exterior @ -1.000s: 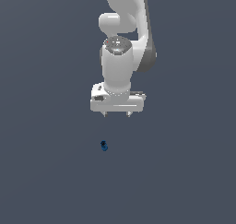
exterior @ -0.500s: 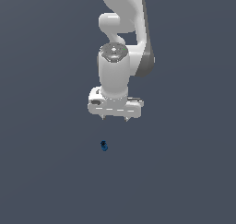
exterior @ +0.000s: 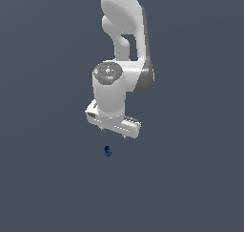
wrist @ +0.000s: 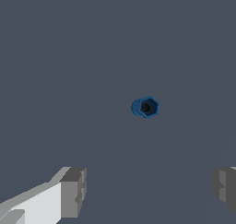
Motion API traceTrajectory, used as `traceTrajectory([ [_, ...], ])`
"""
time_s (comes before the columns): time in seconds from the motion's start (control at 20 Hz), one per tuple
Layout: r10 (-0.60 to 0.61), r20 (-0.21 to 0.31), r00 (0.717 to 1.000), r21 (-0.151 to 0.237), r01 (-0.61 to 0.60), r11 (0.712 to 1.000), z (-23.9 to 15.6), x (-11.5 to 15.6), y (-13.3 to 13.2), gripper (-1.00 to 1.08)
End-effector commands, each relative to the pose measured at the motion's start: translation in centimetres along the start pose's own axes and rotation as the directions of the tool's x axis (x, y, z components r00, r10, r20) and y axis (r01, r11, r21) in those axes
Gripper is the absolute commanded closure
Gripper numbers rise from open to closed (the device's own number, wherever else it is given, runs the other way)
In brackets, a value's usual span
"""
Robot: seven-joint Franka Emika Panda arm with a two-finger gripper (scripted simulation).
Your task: Pick up the object and move it to a goal position.
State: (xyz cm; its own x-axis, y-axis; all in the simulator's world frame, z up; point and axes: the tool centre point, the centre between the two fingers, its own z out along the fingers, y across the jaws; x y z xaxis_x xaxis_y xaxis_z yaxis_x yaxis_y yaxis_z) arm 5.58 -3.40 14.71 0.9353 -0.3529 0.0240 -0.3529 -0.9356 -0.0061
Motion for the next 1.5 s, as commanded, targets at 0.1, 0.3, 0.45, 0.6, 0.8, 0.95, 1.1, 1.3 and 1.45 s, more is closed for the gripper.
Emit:
traceTrajectory([
  [0.1, 0.145, 0.009, 0.989, -0.002, -0.145, 0.989, 1.9, 1.7, 0.6, -0.92],
  [0.3, 0.249, 0.014, 0.968, -0.006, -0.249, 0.968, 3.3, 2.9, 1.1, -0.92],
  [0.45, 0.308, 0.017, 0.951, -0.009, -0.308, 0.951, 4.1, 3.6, 1.4, -0.92],
  [0.6, 0.352, 0.018, 0.936, -0.012, -0.352, 0.936, 4.8, 4.1, 1.6, -0.92],
  [0.8, 0.388, 0.019, 0.922, -0.014, -0.388, 0.922, 5.3, 4.5, 1.8, -0.92],
  [0.95, 0.399, 0.020, 0.917, -0.015, -0.399, 0.917, 5.5, 4.6, 1.8, -0.92],
  [1.1, 0.395, 0.020, 0.918, -0.015, -0.395, 0.919, 5.5, 4.5, 1.8, -0.92],
  [1.3, 0.396, 0.020, 0.918, -0.015, -0.395, 0.918, 6.6, 4.5, 1.8, -0.92],
  [1.45, 0.398, 0.020, 0.917, -0.015, -0.398, 0.917, 8.2, 4.4, 1.9, -0.92],
])
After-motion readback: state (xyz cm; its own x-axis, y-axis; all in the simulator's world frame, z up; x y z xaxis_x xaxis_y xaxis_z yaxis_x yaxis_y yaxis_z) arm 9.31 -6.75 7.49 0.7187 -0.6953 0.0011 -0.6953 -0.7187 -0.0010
